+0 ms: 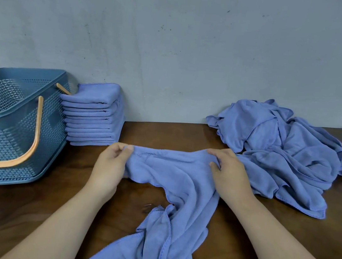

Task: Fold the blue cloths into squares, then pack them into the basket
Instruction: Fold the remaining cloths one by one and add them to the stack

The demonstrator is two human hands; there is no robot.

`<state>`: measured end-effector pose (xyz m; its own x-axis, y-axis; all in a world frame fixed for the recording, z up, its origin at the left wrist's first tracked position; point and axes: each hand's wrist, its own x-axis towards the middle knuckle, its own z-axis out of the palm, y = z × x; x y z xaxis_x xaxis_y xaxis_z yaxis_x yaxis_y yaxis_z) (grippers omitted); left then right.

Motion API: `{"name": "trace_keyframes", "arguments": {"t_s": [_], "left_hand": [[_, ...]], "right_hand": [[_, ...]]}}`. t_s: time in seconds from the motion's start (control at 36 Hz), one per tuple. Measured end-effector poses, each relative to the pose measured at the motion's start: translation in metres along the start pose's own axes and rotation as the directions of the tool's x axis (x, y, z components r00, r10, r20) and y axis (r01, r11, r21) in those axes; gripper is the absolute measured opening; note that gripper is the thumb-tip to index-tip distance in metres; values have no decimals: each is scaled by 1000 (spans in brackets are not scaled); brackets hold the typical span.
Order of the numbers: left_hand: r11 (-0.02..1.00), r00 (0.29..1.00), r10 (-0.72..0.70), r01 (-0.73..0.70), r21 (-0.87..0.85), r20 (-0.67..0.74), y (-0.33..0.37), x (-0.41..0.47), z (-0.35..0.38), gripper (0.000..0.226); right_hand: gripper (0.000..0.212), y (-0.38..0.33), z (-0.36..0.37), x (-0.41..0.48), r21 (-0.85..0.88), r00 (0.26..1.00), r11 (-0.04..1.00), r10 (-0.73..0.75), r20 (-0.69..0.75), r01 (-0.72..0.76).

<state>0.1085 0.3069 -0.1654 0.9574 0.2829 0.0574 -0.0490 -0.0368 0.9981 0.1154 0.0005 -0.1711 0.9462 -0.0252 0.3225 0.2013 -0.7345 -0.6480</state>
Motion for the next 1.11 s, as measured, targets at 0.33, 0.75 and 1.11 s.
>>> {"name": "trace_keyframes", "arguments": {"t_s": [0.33,0.75,1.11], "left_hand": [[809,925,380,-326,490,-11,8,-23,1,25],[526,828,29,-490,695,561,-3,-29,1,68],[739,916,170,-362,568,364,4,-1,-42,30]], "right_hand": [[40,-7,-4,-5,176,994,981,74,77,-86],[10,-10,-8,-1,430,973,890,59,224,-153],[54,4,-6,-3,-364,995,925,-97,38,104]]}}
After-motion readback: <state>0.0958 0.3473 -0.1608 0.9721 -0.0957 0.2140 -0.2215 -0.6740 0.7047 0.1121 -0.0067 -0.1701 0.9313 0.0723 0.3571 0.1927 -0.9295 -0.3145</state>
